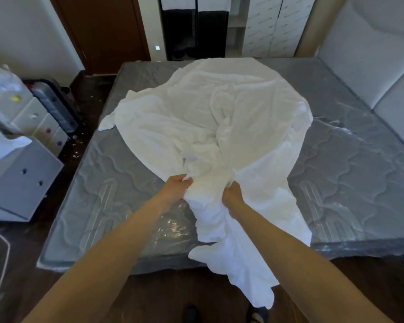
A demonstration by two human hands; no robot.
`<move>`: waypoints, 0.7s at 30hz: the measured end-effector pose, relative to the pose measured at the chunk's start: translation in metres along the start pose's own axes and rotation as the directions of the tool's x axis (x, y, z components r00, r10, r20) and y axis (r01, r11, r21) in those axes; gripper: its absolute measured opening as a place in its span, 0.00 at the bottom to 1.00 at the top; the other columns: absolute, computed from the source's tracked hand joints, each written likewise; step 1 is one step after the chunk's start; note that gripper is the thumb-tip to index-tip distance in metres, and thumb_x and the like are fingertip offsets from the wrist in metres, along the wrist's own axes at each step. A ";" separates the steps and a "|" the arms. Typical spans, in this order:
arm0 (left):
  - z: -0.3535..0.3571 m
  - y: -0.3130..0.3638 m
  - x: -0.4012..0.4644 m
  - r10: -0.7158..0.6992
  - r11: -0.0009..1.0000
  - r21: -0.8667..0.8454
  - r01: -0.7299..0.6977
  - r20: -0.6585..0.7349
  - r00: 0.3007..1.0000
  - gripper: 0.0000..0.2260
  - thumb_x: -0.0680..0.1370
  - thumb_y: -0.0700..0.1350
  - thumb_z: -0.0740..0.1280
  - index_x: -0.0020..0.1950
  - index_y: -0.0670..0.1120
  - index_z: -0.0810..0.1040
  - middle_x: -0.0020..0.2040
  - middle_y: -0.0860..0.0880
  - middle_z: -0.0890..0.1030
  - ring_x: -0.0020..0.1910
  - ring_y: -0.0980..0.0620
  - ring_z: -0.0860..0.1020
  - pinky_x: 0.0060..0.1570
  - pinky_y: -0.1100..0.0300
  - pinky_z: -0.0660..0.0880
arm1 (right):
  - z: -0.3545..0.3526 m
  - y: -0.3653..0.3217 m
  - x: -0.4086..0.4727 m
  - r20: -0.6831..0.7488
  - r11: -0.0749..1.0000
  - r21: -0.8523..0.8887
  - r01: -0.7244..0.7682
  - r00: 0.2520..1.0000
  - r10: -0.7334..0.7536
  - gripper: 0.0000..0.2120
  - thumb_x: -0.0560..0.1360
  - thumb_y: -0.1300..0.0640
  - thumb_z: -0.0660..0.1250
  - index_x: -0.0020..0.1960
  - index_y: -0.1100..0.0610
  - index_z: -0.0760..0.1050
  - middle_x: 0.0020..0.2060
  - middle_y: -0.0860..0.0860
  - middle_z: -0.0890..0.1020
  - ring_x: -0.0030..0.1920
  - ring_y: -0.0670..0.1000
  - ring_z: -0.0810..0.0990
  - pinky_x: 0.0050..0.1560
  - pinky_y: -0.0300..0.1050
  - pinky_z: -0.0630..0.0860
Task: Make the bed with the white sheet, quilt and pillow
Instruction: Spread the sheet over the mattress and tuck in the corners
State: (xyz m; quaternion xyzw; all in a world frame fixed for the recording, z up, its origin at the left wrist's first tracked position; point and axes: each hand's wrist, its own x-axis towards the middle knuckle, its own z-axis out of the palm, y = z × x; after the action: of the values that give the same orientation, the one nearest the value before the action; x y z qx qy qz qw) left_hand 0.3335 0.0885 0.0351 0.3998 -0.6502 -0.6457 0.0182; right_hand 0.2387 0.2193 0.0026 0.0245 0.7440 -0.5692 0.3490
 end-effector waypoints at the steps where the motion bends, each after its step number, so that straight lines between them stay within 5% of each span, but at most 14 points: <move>1: -0.006 -0.001 -0.003 0.031 0.998 0.051 -0.027 -0.077 0.997 0.07 0.81 0.43 0.60 0.53 0.46 0.77 0.40 0.49 0.78 0.37 0.52 0.76 0.35 0.62 0.72 | 0.006 0.003 -0.004 -0.030 0.995 -0.079 0.053 0.998 -0.055 0.23 0.75 0.54 0.67 0.67 0.60 0.69 0.55 0.58 0.79 0.53 0.59 0.79 0.51 0.51 0.78; 3: -0.028 -0.014 -0.003 0.034 0.995 0.099 -0.007 -0.278 0.960 0.09 0.81 0.42 0.60 0.51 0.40 0.78 0.41 0.43 0.78 0.40 0.46 0.75 0.37 0.58 0.70 | 0.010 0.004 -0.012 -0.019 0.974 -0.155 0.164 0.985 -0.169 0.18 0.74 0.54 0.69 0.59 0.62 0.73 0.46 0.53 0.79 0.47 0.55 0.78 0.44 0.46 0.76; 6: -0.067 -0.047 -0.004 -0.126 0.982 0.053 0.180 -0.523 0.843 0.17 0.82 0.45 0.59 0.65 0.34 0.73 0.58 0.34 0.77 0.55 0.38 0.76 0.55 0.46 0.74 | 0.005 0.007 -0.022 0.111 0.898 -0.308 0.316 0.949 -0.296 0.10 0.74 0.50 0.70 0.48 0.56 0.76 0.40 0.49 0.78 0.42 0.50 0.77 0.41 0.41 0.72; 8: -0.086 -0.066 -0.011 -0.243 0.956 -0.018 0.292 -0.606 0.757 0.20 0.83 0.46 0.57 0.70 0.34 0.68 0.67 0.33 0.71 0.65 0.35 0.71 0.64 0.45 0.68 | 0.001 0.018 -0.015 0.145 0.901 -0.344 0.265 0.963 -0.228 0.14 0.74 0.46 0.69 0.44 0.57 0.77 0.38 0.50 0.79 0.42 0.52 0.79 0.39 0.41 0.71; 11: -0.101 -0.088 -0.016 -0.351 0.928 -0.143 0.343 -0.643 0.681 0.23 0.83 0.50 0.55 0.71 0.35 0.65 0.69 0.34 0.69 0.67 0.35 0.69 0.66 0.44 0.67 | 0.000 0.041 -0.006 0.201 0.887 -0.447 0.112 0.979 -0.022 0.23 0.74 0.41 0.67 0.48 0.63 0.76 0.42 0.54 0.78 0.44 0.55 0.78 0.41 0.44 0.71; 14: -0.096 -0.084 -0.017 -0.329 0.943 -0.232 0.236 -0.579 0.745 0.23 0.83 0.52 0.55 0.72 0.39 0.66 0.65 0.38 0.72 0.61 0.37 0.73 0.58 0.45 0.74 | -0.008 0.051 0.002 0.002 0.918 -0.396 -0.003 1.000 0.004 0.22 0.74 0.42 0.67 0.52 0.62 0.76 0.45 0.56 0.79 0.49 0.58 0.78 0.46 0.46 0.73; 17: -0.075 -0.055 -0.028 -0.215 0.945 -0.313 0.092 -0.383 0.898 0.15 0.83 0.49 0.57 0.64 0.42 0.73 0.44 0.41 0.79 0.36 0.46 0.75 0.34 0.56 0.73 | -0.020 0.043 0.011 -0.191 0.961 -0.277 -0.022 0.981 -0.032 0.22 0.72 0.51 0.70 0.59 0.64 0.76 0.52 0.60 0.80 0.52 0.60 0.79 0.51 0.52 0.77; 19: -0.061 -0.041 -0.035 -0.102 0.973 -0.222 0.066 -0.158 0.982 0.12 0.82 0.47 0.58 0.57 0.41 0.77 0.33 0.46 0.77 0.29 0.51 0.72 0.25 0.63 0.68 | -0.015 0.037 0.013 -0.115 0.974 -0.225 0.012 0.993 -0.039 0.24 0.70 0.59 0.71 0.64 0.64 0.73 0.56 0.60 0.80 0.54 0.60 0.79 0.53 0.53 0.78; 21: -0.055 -0.034 -0.036 -0.033 0.985 -0.170 0.029 -0.022 0.999 0.10 0.82 0.46 0.59 0.50 0.44 0.78 0.34 0.47 0.78 0.31 0.50 0.73 0.28 0.62 0.70 | -0.002 0.032 0.007 0.185 0.974 -0.223 0.030 0.983 0.012 0.28 0.70 0.62 0.71 0.68 0.62 0.69 0.58 0.58 0.79 0.54 0.58 0.79 0.52 0.51 0.79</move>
State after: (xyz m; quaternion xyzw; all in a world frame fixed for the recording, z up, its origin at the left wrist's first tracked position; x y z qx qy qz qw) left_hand 0.4044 0.0676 0.0324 0.4148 -0.5865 -0.6939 0.0503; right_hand 0.2465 0.2304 -0.0277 -0.0717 0.7680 -0.4827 0.4148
